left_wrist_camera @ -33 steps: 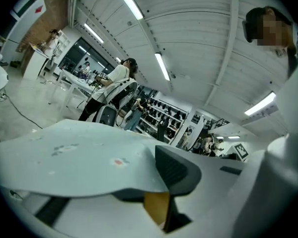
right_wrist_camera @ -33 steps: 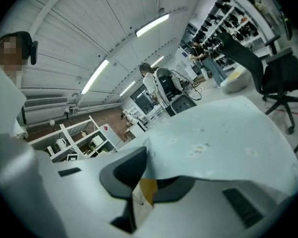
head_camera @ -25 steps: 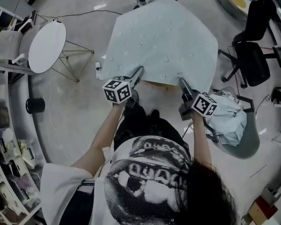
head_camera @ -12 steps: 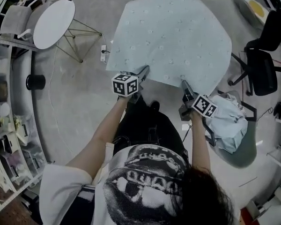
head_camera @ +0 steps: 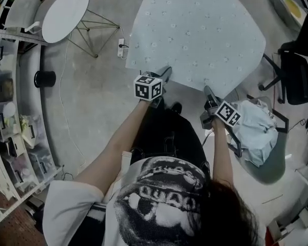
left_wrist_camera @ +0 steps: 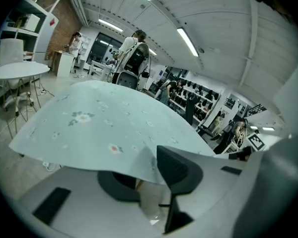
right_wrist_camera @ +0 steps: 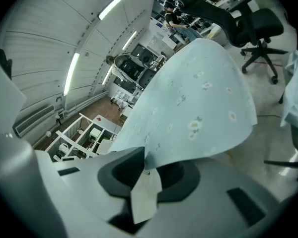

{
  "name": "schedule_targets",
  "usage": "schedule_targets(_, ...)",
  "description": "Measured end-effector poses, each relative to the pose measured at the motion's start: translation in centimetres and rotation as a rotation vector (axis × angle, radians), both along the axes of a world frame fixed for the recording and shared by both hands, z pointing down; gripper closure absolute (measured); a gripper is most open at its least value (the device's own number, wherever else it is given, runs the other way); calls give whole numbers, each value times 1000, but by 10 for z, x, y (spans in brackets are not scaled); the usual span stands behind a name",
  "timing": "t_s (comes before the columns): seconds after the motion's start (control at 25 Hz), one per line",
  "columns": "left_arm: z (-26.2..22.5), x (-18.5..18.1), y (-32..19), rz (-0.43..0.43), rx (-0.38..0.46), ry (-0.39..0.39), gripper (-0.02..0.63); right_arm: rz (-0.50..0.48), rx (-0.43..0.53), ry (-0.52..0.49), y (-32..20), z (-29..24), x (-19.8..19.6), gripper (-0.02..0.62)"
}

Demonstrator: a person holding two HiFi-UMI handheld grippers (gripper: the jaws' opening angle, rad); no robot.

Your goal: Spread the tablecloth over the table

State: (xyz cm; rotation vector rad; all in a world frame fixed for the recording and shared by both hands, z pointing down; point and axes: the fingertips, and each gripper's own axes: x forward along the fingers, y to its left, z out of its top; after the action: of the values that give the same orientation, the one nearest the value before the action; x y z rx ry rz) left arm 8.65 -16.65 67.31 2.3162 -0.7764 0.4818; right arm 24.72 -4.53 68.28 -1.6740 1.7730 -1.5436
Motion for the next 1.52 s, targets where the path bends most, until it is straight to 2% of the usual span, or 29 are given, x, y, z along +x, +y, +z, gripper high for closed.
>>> schedule_targets(0.28, -11, -20, 31, -17, -21, -15, 494, -103, -8, 30, 23, -6, -27, 517)
schedule_targets(0.44, -25, -40, 62, -9, 21, -45, 494, -159, 35, 52, 33, -19, -39, 523)
schedule_targets(0.56, -39, -53, 80, -18, 34, -36, 494, -227, 83, 80, 33, -32, -54, 536)
schedule_targets(0.72, -51, -75, 98, -73, 1, -7, 494, -349, 181, 164, 26, -64, -82, 543)
schedule_targets(0.88, -53, -88, 114, -71, -3, -43, 494, -436, 266, 174, 14, -91, -109, 543)
schedule_targets(1.04, -59, -90, 122, -25, 36, -81, 494, -514, 310, 185, 2, -103, -132, 544)
schedule_targets(1.28, -76, -97, 129, 29, 110, -94, 494, -581, 340, 196, -5, -112, -165, 545)
schedule_targets(1.52, -102, -127, 138, 36, 186, -75, 494, -613, 388, 221, 3, -134, -207, 548)
